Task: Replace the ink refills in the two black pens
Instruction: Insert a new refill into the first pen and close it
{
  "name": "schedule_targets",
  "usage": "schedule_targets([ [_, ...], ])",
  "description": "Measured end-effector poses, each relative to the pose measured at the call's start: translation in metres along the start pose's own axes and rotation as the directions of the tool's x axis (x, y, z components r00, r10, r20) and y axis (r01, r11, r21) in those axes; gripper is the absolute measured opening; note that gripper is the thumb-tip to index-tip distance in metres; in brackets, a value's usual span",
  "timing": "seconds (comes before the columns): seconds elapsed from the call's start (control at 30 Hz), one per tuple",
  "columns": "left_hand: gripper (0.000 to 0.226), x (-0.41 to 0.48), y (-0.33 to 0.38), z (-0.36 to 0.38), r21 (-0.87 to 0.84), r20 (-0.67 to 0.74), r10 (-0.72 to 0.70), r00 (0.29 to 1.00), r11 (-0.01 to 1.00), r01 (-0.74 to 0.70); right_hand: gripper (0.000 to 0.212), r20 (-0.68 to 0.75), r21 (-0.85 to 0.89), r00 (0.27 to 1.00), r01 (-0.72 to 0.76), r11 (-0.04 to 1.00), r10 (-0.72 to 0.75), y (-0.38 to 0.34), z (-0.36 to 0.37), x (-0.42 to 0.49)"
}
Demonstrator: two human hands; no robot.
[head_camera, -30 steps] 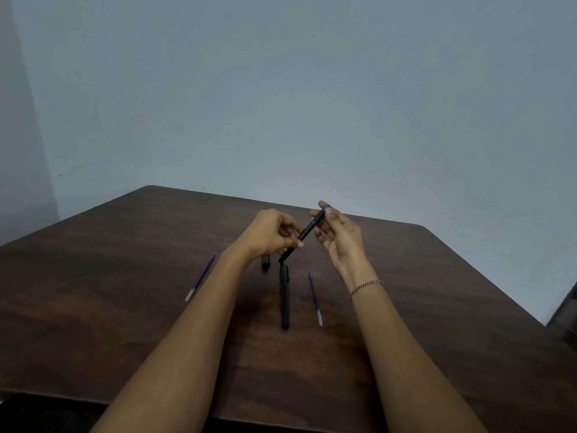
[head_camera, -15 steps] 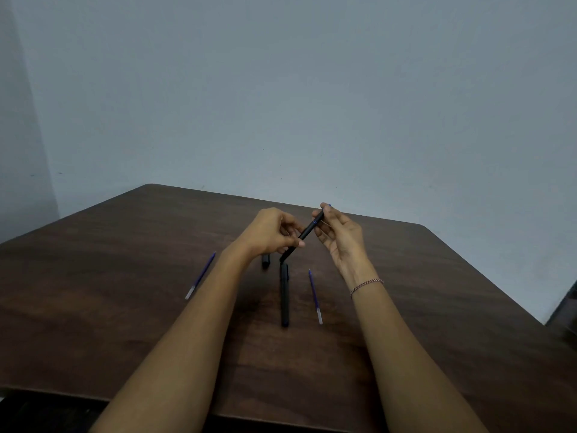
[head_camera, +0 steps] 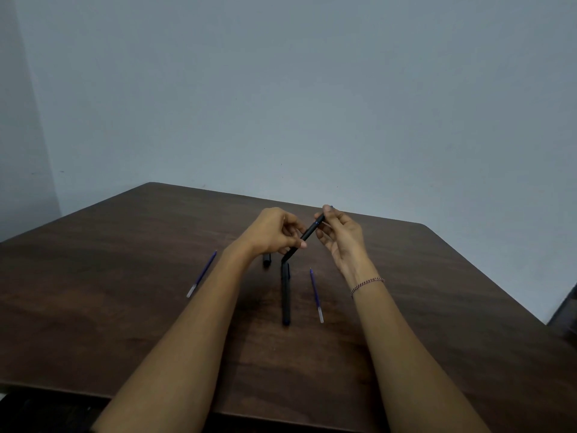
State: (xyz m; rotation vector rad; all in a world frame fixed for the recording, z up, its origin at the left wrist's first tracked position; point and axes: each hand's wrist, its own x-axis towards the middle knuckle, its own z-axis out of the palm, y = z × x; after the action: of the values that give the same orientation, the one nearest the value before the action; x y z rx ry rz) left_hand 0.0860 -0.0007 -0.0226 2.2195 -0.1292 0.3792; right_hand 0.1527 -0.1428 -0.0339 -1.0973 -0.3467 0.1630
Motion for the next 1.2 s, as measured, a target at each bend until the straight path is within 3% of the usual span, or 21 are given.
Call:
schedule_targets([
  [0.17, 0.032, 0.0012, -0.0004, -0.0011, 0.003, -0.011, -0.008, 1.0, 1.0, 0.008, 0.029, 0.046, 0.057, 0.998, -0.033, 0.998, 0.03, -0.0002, 0.0001, 0.0014],
  [0.4, 0.031, 0.0008, 0.002, -0.0012, -0.017, -0.002, 0.005, 1.0, 1.0, -0.005, 0.014, 0.042, -0.015, 0.999, -0.013, 1.0, 0.014, -0.0008, 0.0005, 0.0003],
  [0.63, 0.032, 0.0012, 0.0018, -0.0009, -0.023, -0.003, 0.005, 1.0, 1.0, -0.006, 0.026, 0.136, 0.058, 0.991, -0.027, 0.998, 0.019, -0.0026, -0.0011, 0.0006],
  [0.83, 0.031, 0.0022, 0.0028, 0.0009, -0.021, 0.003, 0.012, 1.0, 1.0, -0.012, 0.008, 0.061, 0.053, 0.998, -0.023, 0.998, 0.019, -0.0042, -0.0017, 0.0002],
  [1.03, 0.031, 0.004, 0.001, 0.0008, -0.015, -0.011, -0.004, 1.0, 1.0, 0.004, 0.02, 0.104, 0.085, 0.995, -0.012, 0.996, 0.003, -0.0044, -0.0015, 0.001],
  [1.2, 0.031, 0.0028, 0.0014, 0.0017, -0.017, -0.013, -0.002, 1.0, 1.0, 0.001, 0.007, 0.055, 0.069, 0.998, -0.006, 0.998, 0.002, -0.0043, -0.0025, 0.0011],
])
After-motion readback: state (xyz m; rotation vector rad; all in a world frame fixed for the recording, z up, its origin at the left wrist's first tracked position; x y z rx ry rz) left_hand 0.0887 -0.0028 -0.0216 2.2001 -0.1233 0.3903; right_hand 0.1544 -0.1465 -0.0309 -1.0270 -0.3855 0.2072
